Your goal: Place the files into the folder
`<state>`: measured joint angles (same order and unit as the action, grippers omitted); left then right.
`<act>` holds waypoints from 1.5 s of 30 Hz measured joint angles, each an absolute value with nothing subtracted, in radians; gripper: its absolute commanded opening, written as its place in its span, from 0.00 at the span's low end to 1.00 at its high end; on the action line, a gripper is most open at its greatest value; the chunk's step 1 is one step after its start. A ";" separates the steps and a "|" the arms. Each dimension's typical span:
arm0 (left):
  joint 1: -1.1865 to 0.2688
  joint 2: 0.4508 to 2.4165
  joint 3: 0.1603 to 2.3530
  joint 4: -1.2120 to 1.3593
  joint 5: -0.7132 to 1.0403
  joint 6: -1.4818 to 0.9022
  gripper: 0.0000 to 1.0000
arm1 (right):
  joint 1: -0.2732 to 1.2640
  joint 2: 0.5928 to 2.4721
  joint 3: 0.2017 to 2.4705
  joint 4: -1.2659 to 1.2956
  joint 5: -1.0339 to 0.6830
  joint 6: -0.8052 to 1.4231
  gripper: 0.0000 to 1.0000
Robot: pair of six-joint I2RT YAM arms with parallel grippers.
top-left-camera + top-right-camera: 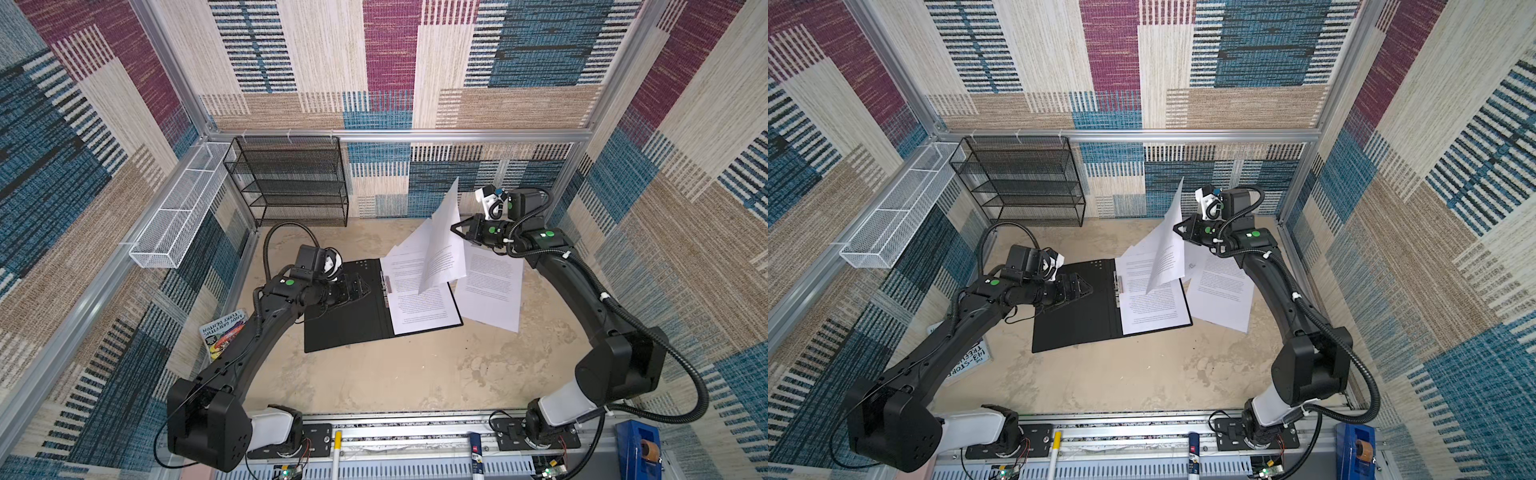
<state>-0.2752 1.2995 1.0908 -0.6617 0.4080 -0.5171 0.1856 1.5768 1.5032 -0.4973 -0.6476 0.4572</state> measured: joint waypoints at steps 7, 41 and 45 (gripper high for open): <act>-0.245 1.286 1.037 -0.700 0.372 -0.468 0.91 | 0.115 1.715 1.380 -0.508 -0.657 0.403 0.00; -0.218 1.294 1.010 -0.689 0.669 -0.342 0.94 | 0.232 1.954 1.385 -0.500 -0.506 0.309 0.00; -0.213 1.294 1.010 -0.685 0.687 -0.342 0.95 | 0.234 1.956 1.378 -0.481 -0.507 0.318 0.00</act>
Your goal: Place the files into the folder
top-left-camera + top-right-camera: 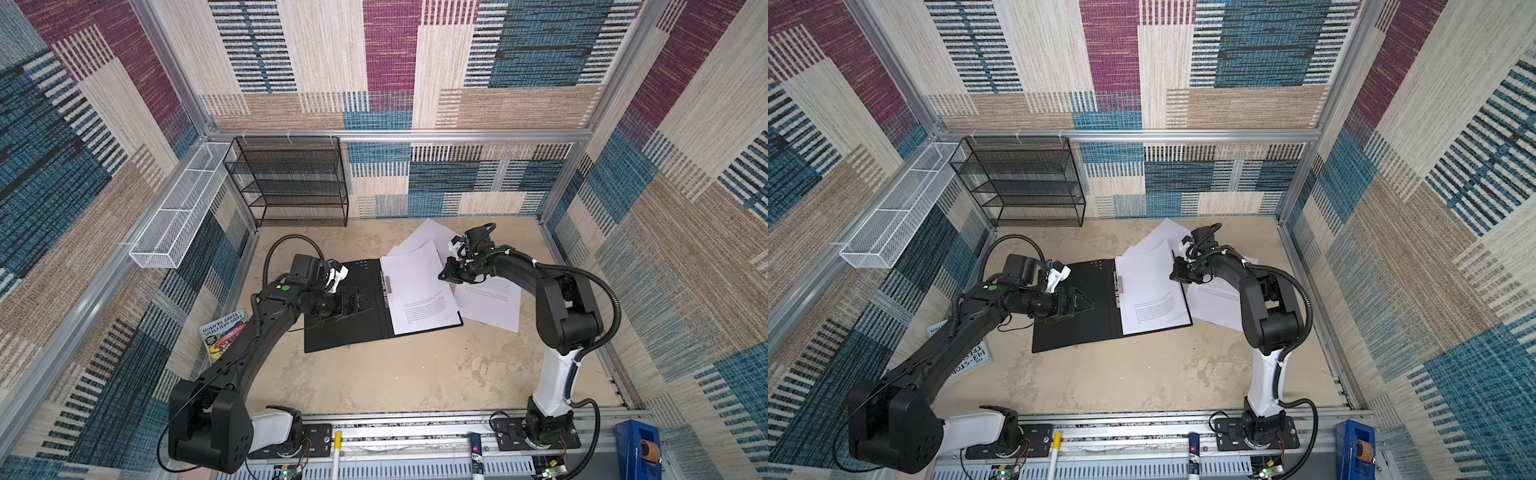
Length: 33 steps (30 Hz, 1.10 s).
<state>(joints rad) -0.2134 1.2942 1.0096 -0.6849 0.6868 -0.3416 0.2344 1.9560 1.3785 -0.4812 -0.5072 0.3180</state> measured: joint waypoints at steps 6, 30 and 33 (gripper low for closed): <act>-0.204 1.295 1.004 -0.680 0.694 -0.342 0.97 | 0.237 1.956 1.359 -0.465 -0.515 0.330 0.00; -0.159 1.307 0.989 -0.669 0.731 -0.354 1.00 | 0.248 1.969 1.332 -0.432 -0.522 0.362 0.14; -0.159 1.307 0.988 -0.669 0.733 -0.357 0.99 | 0.249 1.957 1.328 -0.432 -0.513 0.365 0.26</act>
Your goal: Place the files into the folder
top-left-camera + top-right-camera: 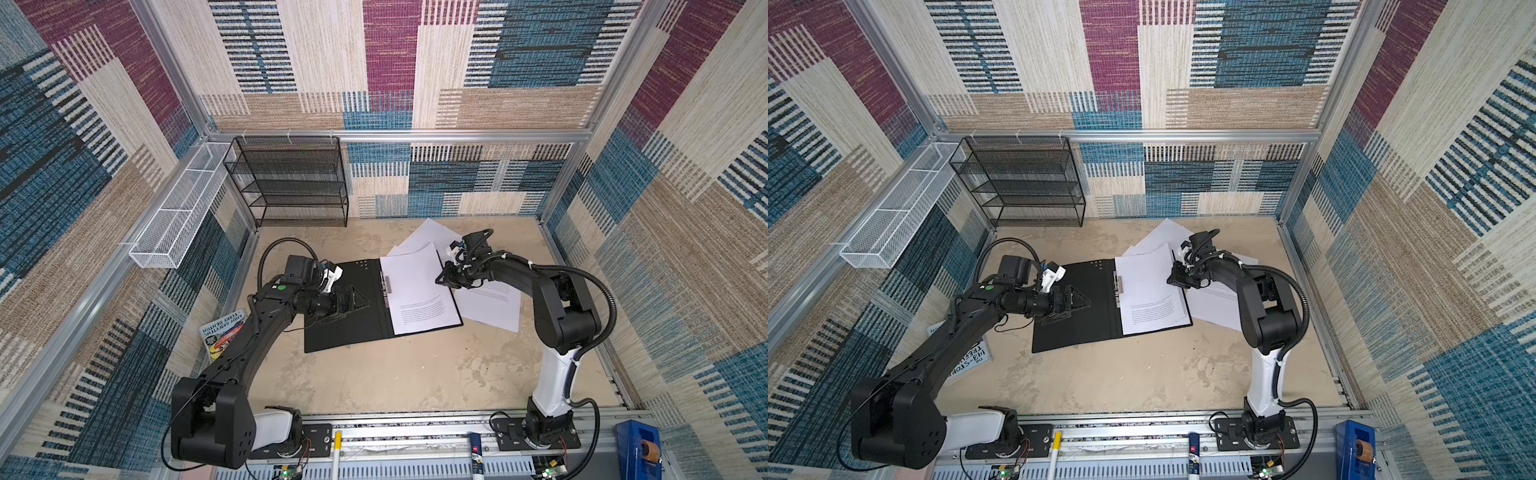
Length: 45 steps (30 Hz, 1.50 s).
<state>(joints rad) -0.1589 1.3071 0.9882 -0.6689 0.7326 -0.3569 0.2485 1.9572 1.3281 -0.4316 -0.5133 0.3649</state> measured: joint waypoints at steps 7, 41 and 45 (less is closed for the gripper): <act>-0.157 1.302 0.983 -0.669 0.736 -0.360 0.99 | 0.249 1.947 1.328 -0.432 -0.493 0.366 0.51; -0.665 1.571 1.174 -0.510 0.631 -0.528 0.99 | -0.021 1.645 0.906 -0.362 -0.264 0.415 1.00; -0.719 1.664 1.266 -0.498 0.621 -0.547 0.99 | -0.088 1.587 0.829 -0.324 -0.344 0.406 1.00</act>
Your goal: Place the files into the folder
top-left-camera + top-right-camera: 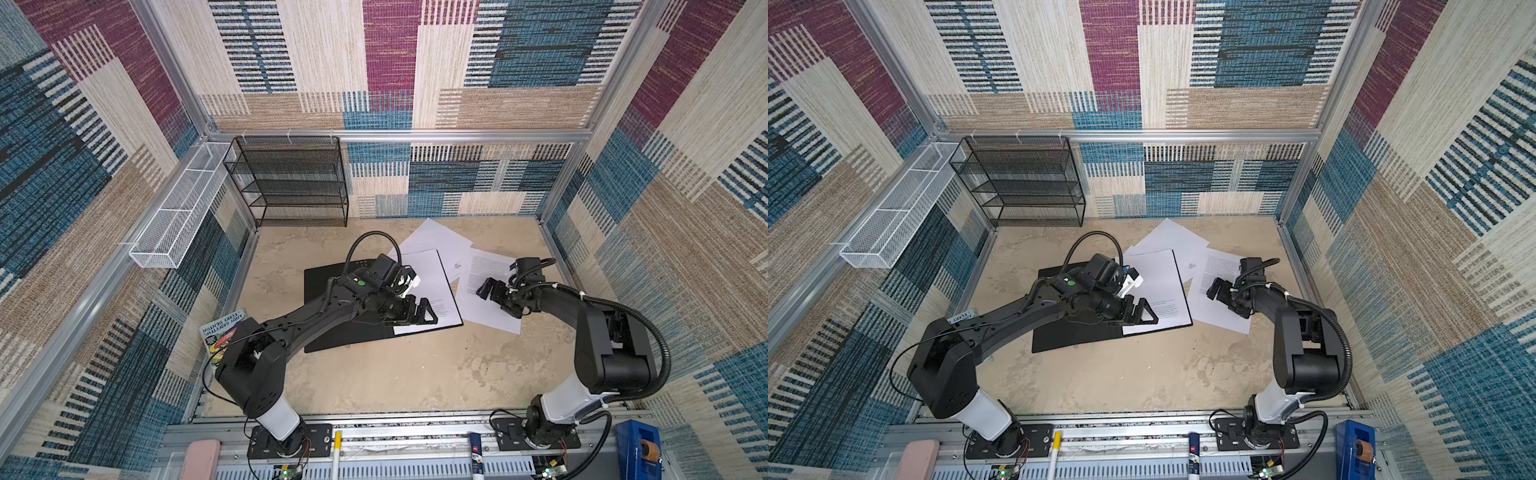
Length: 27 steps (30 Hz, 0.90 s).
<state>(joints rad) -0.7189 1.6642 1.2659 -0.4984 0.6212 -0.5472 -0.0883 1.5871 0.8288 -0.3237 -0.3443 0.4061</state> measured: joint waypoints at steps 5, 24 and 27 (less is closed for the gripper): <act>-0.807 1.849 1.466 -0.490 0.602 -0.566 1.00 | -0.190 1.437 0.743 -0.380 -0.375 0.430 1.00; -1.005 2.549 2.307 -0.622 0.545 -0.574 1.00 | -0.285 1.205 0.831 -0.450 -0.099 0.595 1.00; -1.012 2.562 2.297 -0.637 0.530 -0.574 1.00 | -0.288 1.195 0.826 -0.451 -0.079 0.600 1.00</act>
